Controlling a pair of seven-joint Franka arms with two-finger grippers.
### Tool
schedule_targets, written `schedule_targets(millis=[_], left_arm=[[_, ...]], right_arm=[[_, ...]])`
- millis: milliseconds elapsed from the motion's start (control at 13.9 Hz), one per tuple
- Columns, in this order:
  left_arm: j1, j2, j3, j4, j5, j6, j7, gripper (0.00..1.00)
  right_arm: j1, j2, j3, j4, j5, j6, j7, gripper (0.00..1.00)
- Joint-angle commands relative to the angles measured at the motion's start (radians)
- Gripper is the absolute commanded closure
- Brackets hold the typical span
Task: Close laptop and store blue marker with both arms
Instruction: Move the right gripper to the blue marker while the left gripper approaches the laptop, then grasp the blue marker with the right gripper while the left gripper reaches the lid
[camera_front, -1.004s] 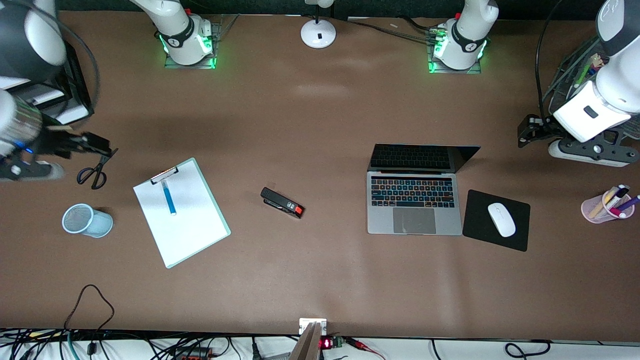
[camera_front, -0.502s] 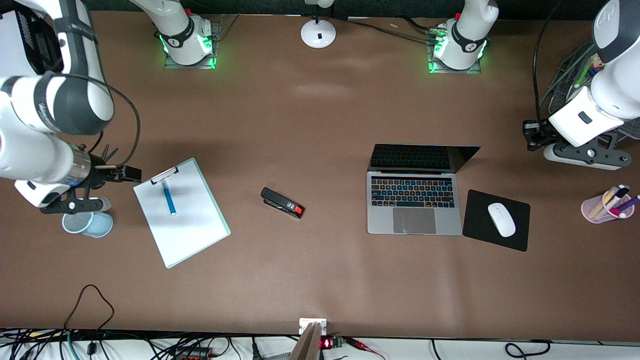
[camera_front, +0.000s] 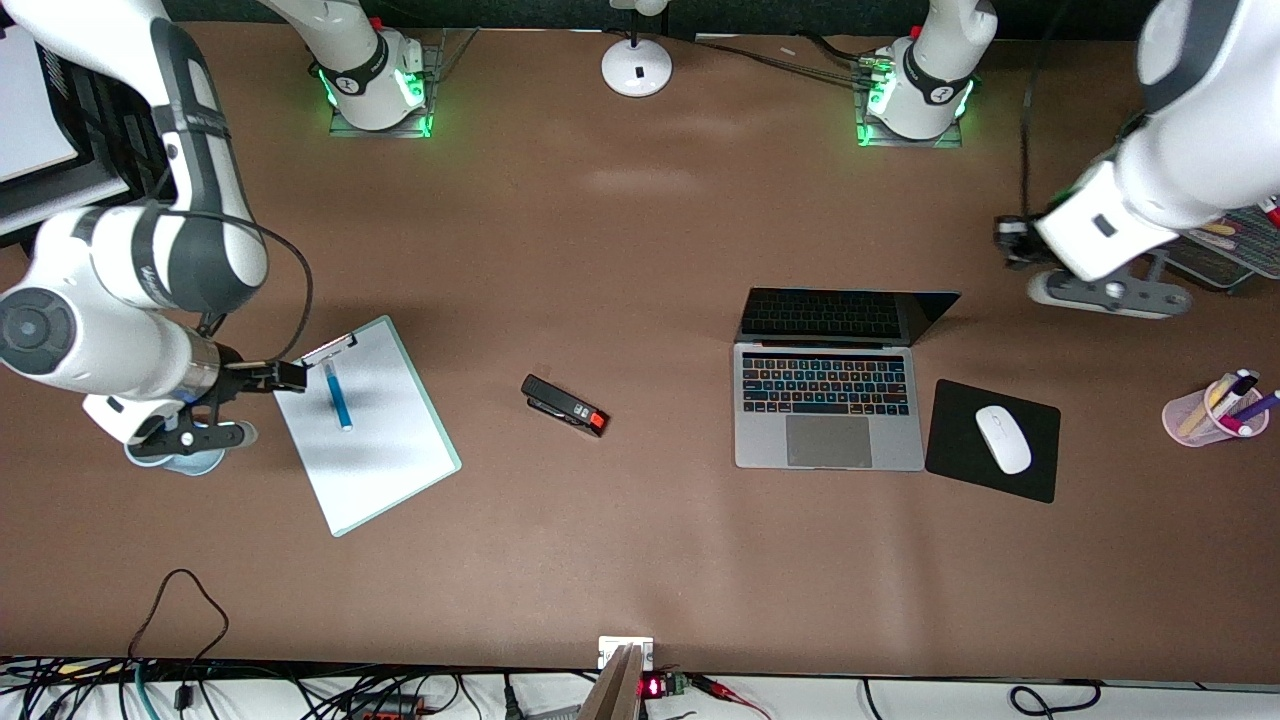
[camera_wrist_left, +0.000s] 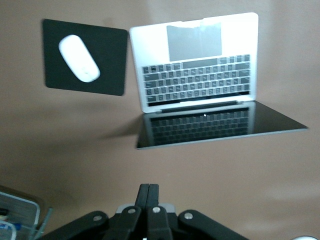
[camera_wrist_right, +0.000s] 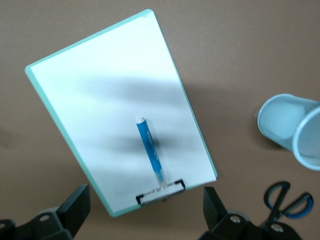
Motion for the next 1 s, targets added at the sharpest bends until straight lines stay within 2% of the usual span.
schedule_targets(millis=[0, 72, 215, 359, 574, 861, 932], left_arm=[[0.001, 0.0, -0.025, -0.027, -0.062, 0.01, -0.051, 1.0], [-0.002, -0.003, -0.031, -0.079, -0.077, 0.074, -0.08, 1.0], [0.005, -0.013, -0.104, -0.165, -0.078, 0.179, -0.131, 1.0], [-0.002, -0.035, -0.146, -0.243, -0.078, 0.234, -0.203, 1.0], [0.004, -0.07, -0.219, -0.352, -0.078, 0.288, -0.24, 0.99], [0.009, -0.096, -0.233, -0.53, -0.07, 0.432, -0.248, 0.99], [0.009, -0.102, -0.233, -0.571, -0.07, 0.48, -0.248, 0.99]], right_arm=[[0.006, -0.001, 0.001, -0.078, -0.016, 0.111, -0.043, 0.0], [0.006, 0.014, 0.001, -0.084, -0.016, 0.146, -0.069, 0.0], [0.006, 0.039, 0.001, -0.106, -0.017, 0.211, -0.144, 0.0], [0.004, 0.068, -0.001, -0.135, -0.018, 0.301, -0.26, 0.0], [0.001, 0.102, 0.001, -0.146, -0.016, 0.346, -0.354, 0.0], [0.003, 0.138, 0.001, -0.149, -0.001, 0.367, -0.356, 0.0], [0.003, 0.146, 0.001, -0.149, -0.002, 0.369, -0.358, 0.03]])
